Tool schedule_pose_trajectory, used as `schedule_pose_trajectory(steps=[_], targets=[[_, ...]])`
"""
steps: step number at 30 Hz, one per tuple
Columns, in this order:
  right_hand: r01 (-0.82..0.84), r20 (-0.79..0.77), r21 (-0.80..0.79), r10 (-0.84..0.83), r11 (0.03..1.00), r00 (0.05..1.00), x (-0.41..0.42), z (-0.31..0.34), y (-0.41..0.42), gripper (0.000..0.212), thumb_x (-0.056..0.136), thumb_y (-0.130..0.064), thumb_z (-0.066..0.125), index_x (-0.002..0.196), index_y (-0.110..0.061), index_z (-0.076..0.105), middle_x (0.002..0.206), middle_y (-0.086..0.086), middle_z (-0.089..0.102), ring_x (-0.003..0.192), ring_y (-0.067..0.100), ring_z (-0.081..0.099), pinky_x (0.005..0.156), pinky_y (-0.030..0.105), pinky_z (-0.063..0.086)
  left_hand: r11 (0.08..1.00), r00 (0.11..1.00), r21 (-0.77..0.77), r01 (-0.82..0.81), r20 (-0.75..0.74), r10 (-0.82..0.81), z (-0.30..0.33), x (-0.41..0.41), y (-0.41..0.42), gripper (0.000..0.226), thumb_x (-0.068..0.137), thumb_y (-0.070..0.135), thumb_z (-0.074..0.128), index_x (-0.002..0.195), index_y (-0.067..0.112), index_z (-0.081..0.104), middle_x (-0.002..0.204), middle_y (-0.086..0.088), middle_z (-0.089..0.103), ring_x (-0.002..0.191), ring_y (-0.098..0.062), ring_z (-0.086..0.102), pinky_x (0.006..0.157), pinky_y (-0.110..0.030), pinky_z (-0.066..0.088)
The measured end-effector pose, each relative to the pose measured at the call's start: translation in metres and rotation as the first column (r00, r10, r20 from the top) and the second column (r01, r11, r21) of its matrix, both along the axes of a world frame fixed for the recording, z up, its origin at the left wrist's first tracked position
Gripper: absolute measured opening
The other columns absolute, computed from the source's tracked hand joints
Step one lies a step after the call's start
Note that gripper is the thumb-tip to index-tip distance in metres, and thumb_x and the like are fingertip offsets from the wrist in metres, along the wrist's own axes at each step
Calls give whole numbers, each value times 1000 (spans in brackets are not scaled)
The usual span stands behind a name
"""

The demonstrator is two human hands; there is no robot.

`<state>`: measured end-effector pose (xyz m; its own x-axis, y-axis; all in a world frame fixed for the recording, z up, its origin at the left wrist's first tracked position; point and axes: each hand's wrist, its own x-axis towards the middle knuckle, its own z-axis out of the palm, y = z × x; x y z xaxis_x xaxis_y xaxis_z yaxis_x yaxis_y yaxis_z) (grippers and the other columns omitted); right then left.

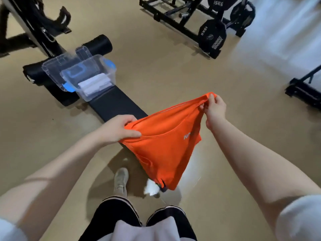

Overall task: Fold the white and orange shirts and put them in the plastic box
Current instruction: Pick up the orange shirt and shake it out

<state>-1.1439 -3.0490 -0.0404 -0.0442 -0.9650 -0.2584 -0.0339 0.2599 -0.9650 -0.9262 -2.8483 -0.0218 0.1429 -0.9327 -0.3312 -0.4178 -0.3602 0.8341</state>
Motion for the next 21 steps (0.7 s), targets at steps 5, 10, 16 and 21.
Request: schedule_pose_trajectory(steps=[5, 10, 16, 21], targets=[[-201, -87, 8, 201, 980, 976, 104, -56, -43, 31, 94, -12, 40, 63, -15, 44, 55, 3, 45, 44, 9, 44, 53, 25, 39, 971, 966, 58, -234, 126, 225, -61, 87, -22, 17, 78, 14, 69, 72, 22, 56, 71, 5, 55, 68, -13, 51, 57, -23, 39], [-279, -196, 81, 290, 957, 937, 222, -116, -84, 31, 93, -11, 42, 62, -16, 44, 58, 1, 48, 51, 7, 48, 64, 31, 43, 876, 875, 69, -477, 127, 466, -125, 183, -43, 15, 77, 6, 69, 83, 17, 60, 79, 2, 60, 75, -15, 53, 61, -23, 40], [-391, -417, 146, 415, 909, 808, 339, -202, -134, 25, 94, -21, 41, 71, -12, 47, 68, 4, 47, 69, 15, 43, 65, 31, 35, 769, 769, 84, -633, 174, 615, -207, 274, -85, 13, 79, 3, 65, 92, 6, 65, 85, -4, 61, 79, -16, 52, 54, -17, 32], [-430, -472, 184, 463, 884, 750, 402, -275, -162, 25, 95, -19, 42, 83, -1, 53, 80, 11, 50, 78, 17, 45, 69, 29, 37, 665, 676, 121, -737, 160, 719, -279, 329, -115, 15, 79, 3, 66, 94, 2, 65, 85, -6, 59, 79, -16, 51, 57, -5, 33]])
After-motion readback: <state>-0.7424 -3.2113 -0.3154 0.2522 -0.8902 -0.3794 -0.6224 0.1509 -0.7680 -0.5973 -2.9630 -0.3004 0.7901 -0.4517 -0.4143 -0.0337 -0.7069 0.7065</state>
